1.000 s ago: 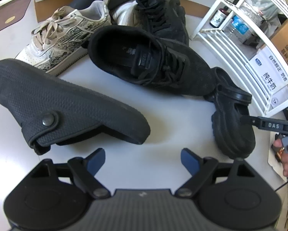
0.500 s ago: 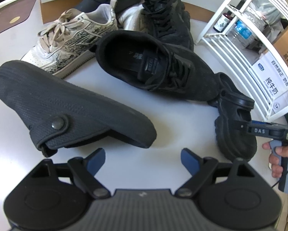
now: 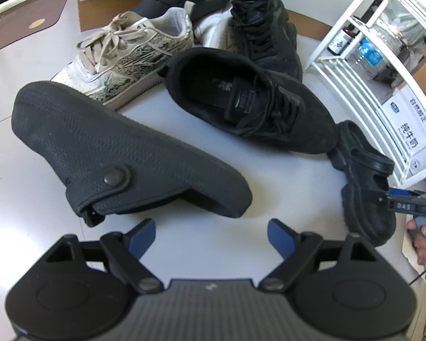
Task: Organize scattered shoes
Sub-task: 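Carry the black clog with the right gripper toward the white shoe rack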
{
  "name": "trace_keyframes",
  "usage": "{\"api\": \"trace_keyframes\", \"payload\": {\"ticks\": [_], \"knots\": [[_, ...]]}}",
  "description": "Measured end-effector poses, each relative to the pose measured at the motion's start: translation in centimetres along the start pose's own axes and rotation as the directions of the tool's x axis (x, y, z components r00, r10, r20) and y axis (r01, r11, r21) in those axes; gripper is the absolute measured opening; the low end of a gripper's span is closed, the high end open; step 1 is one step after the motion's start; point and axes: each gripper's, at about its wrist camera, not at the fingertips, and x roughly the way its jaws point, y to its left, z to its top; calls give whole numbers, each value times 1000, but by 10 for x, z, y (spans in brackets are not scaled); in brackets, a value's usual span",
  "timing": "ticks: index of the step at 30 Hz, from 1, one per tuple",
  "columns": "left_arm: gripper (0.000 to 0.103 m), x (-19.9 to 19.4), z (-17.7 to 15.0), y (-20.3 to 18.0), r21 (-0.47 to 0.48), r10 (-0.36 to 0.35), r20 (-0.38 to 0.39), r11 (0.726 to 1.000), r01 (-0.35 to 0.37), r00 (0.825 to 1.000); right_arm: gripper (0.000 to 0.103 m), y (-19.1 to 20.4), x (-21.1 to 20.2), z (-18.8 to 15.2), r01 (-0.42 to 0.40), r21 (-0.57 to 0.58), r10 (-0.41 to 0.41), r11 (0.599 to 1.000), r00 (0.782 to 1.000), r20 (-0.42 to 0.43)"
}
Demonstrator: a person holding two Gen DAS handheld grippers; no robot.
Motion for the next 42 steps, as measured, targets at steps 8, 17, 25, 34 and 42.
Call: {"api": "trace_keyframes", "payload": {"ticks": [8, 17, 25, 34, 42], "knots": [[88, 0, 2, -3, 23, 4, 2, 1000, -4, 1000, 85, -18, -5, -2, 32, -88, -31, 996, 999, 10], [88, 5, 1, -10, 37, 1, -11, 999, -1, 1000, 83, -29, -9, -5, 25, -131, -24, 991, 1000, 8], [88, 7, 3, -14, 48, -3, -14, 999, 3, 1000, 82, -44, -14, -15, 10, -178, -9, 984, 1000, 5], [88, 7, 6, -21, 57, -14, -17, 998, 15, 1000, 82, -59, -22, -27, 17, -169, -23, 986, 999, -35], [87, 0, 24, -40, 120, -4, -47, 993, 10, 999, 82, -68, -29, -39, 36, -178, -48, 983, 997, -63]]}}
